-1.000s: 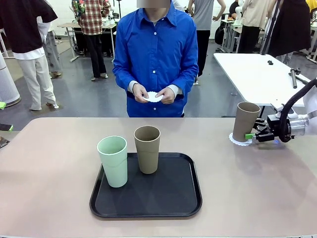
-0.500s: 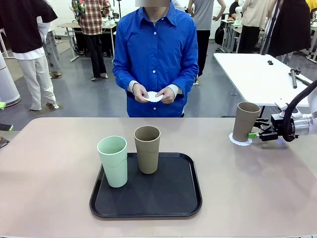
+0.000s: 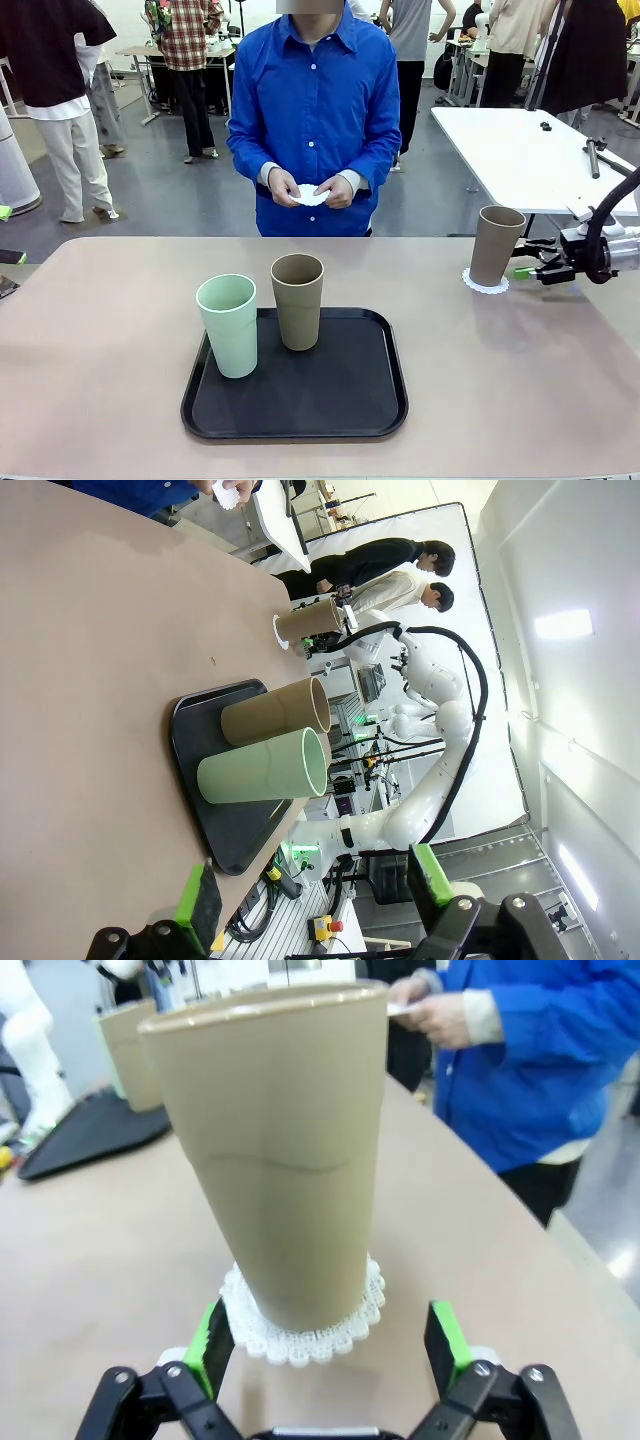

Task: Place coasters on the table and set cups on them.
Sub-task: Pick up one Reusable plastic cup and place it on a coaster set by the human.

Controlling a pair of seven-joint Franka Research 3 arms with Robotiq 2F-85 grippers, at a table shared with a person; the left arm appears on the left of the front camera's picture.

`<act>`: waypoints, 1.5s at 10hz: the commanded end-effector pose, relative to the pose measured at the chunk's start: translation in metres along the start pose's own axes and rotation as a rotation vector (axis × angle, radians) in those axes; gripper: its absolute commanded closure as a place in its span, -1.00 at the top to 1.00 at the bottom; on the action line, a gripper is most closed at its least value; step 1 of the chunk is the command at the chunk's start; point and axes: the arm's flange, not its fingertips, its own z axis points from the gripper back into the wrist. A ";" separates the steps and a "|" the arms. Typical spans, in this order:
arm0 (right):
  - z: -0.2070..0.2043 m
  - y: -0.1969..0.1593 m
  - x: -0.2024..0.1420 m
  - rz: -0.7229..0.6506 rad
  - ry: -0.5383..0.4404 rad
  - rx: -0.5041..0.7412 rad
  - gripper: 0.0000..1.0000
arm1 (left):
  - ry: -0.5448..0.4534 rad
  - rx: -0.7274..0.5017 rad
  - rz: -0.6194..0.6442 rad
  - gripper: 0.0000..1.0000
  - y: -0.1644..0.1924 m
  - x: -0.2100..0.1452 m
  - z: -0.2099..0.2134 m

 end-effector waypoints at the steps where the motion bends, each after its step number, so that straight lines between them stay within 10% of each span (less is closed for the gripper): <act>1: 0.016 0.022 0.023 -0.053 0.131 -0.074 1.00 | -0.002 -0.008 -0.009 1.00 -0.001 -0.001 0.001; 7: 0.044 0.133 0.146 -0.371 0.549 -0.389 1.00 | -0.002 -0.008 -0.009 1.00 -0.001 -0.001 0.001; 15: -0.010 0.223 0.263 -0.470 0.860 -0.750 1.00 | -0.002 -0.008 -0.009 1.00 -0.001 -0.001 0.001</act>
